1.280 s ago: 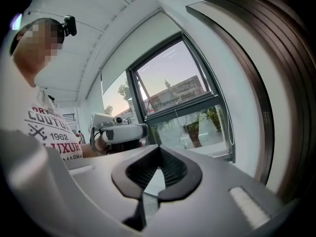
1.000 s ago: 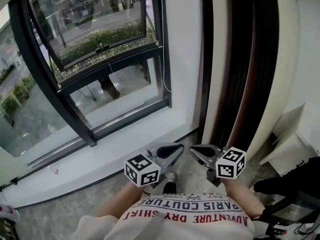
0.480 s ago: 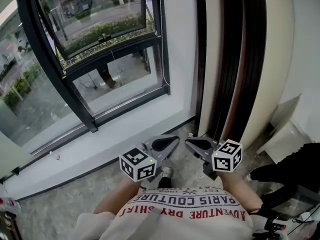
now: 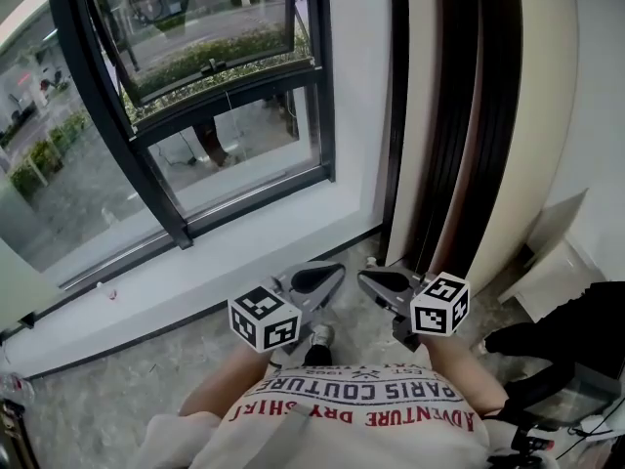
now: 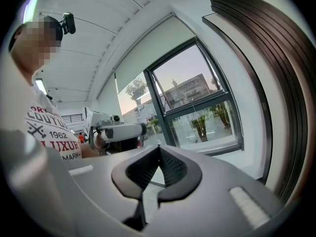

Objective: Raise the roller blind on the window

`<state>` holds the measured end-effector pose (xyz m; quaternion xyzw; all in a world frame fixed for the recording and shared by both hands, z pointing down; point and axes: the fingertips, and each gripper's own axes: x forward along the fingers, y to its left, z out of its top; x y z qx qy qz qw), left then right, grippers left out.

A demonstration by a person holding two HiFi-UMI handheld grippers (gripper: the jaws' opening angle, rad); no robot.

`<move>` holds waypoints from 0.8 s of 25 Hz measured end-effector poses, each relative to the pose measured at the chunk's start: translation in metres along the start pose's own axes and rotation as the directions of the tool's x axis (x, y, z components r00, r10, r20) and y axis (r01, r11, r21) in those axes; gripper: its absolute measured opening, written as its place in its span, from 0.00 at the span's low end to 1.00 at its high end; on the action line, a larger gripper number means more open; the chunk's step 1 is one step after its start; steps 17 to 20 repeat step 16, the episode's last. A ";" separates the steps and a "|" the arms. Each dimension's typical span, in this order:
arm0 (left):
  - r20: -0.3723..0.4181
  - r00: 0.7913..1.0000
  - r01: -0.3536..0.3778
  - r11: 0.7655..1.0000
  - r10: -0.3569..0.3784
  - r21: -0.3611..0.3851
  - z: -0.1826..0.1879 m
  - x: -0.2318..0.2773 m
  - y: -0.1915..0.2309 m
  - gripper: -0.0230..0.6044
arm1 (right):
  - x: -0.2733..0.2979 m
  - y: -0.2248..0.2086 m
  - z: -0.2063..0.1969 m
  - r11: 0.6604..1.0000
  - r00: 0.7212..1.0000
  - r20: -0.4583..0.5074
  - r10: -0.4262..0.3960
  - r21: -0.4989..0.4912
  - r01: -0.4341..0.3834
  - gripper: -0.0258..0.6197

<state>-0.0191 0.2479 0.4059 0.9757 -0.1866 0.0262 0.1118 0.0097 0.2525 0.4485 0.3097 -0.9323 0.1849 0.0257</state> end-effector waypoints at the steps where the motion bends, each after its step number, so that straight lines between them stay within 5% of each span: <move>1: 0.001 1.000 -0.001 1.000 0.001 -0.001 0.000 -0.001 -0.001 0.04 | 0.000 0.001 -0.001 1.000 1.000 -0.001 0.000 -0.002 0.000 0.04; 20: 0.002 1.000 0.020 1.000 -0.020 -0.024 -0.016 -0.004 -0.011 0.04 | -0.008 0.002 -0.015 1.000 1.000 -0.012 -0.027 0.008 0.028 0.04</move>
